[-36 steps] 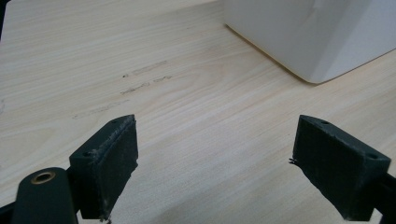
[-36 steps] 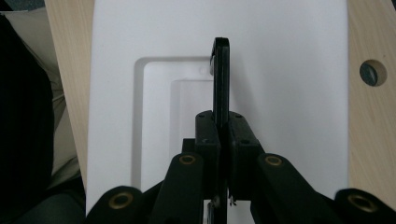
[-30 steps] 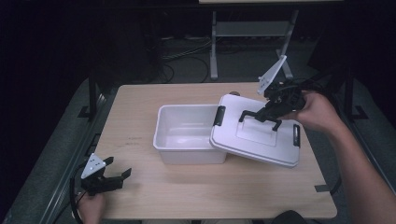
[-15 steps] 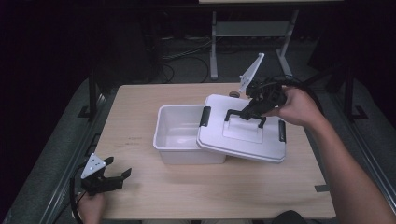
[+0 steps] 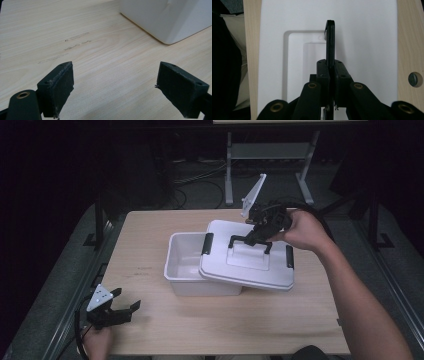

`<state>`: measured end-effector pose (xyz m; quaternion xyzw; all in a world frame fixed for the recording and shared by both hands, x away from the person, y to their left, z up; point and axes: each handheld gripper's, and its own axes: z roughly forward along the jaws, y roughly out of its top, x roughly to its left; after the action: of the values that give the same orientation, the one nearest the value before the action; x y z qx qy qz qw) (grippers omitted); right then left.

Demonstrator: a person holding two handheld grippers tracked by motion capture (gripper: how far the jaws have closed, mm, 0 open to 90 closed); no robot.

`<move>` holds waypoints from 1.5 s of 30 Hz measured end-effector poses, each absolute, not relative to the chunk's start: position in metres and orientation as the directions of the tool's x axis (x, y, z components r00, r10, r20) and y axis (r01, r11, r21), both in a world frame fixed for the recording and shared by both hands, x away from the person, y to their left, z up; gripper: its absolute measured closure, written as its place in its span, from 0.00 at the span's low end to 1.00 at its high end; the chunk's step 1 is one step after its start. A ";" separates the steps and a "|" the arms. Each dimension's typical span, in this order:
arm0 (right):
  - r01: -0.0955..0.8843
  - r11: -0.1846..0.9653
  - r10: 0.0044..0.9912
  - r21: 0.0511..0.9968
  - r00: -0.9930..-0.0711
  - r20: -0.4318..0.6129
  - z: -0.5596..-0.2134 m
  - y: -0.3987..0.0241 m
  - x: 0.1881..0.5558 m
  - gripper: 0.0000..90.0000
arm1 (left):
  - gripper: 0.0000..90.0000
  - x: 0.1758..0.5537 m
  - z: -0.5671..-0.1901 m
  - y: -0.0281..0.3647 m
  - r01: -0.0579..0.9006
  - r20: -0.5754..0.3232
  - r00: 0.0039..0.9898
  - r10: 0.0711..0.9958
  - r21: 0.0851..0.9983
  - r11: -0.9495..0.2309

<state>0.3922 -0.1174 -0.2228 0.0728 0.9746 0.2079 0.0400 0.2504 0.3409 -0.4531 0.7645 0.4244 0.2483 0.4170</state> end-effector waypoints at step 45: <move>0.033 0.916 0.043 0.400 -0.999 -0.016 -0.236 -0.029 0.422 0.94 | 0.15 0.251 -0.453 0.344 0.438 0.022 0.514 0.857 0.853 -0.285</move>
<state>0.4221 -0.0286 -0.2357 0.0195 0.9787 0.2039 0.0121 0.2506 0.3441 -0.4531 0.7617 0.4252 0.2493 0.4206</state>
